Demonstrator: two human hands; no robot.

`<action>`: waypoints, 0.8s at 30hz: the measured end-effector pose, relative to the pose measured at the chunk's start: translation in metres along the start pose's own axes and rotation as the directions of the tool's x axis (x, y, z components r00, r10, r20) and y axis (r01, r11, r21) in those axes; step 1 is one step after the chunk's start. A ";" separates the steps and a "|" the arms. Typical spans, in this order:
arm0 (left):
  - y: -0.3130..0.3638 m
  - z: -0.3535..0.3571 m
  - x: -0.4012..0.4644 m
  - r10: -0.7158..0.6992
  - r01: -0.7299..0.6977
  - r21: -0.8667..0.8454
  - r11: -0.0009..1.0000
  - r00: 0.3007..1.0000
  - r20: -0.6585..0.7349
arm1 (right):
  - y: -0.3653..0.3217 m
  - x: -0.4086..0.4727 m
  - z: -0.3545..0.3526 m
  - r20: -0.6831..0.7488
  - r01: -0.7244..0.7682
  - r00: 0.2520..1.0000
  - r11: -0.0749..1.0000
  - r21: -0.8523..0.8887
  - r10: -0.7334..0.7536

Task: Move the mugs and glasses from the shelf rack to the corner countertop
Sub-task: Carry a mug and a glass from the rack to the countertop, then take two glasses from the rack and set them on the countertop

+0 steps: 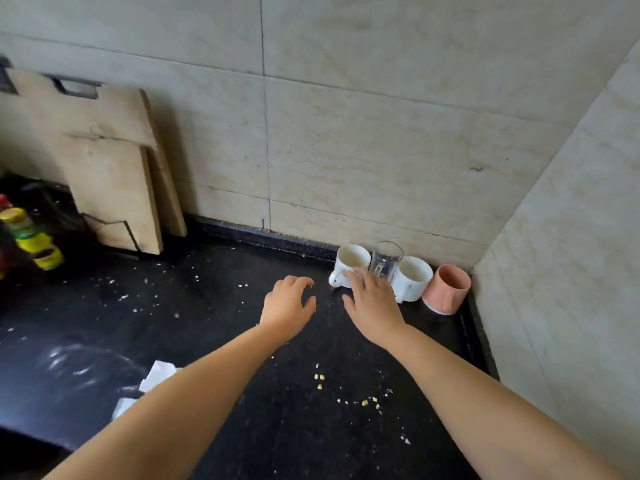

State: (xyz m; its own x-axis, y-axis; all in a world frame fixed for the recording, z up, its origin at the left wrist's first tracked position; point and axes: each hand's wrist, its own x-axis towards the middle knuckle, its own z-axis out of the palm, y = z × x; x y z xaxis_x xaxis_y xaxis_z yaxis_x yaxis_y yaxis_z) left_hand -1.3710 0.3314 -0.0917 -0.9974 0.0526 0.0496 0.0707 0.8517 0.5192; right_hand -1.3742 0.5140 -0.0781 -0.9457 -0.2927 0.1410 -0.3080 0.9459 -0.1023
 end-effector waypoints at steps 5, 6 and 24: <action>-0.064 -0.033 -0.069 -0.223 0.221 -0.037 0.975 0.972 -0.078 | -0.081 -0.006 0.013 0.111 0.220 0.969 0.976 0.003 -0.219; -0.076 -0.041 -0.083 -0.269 0.265 -0.059 0.962 0.959 -0.092 | -0.096 -0.007 0.014 0.122 0.264 0.957 0.965 -0.004 -0.262; -0.227 -0.182 -0.539 -0.702 0.730 -0.125 0.672 0.574 -0.421 | -0.471 -0.221 0.011 0.108 0.801 0.582 0.591 0.097 -0.806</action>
State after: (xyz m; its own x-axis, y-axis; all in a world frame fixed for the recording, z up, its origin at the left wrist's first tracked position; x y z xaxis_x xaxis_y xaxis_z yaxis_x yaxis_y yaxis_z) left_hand -0.8466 0.0147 -0.0807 -0.6162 -0.7872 0.0234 -0.6786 0.5458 0.4916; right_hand -1.0216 0.1315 -0.0720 -0.3130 -0.9480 0.0583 -0.9495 0.3109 -0.0431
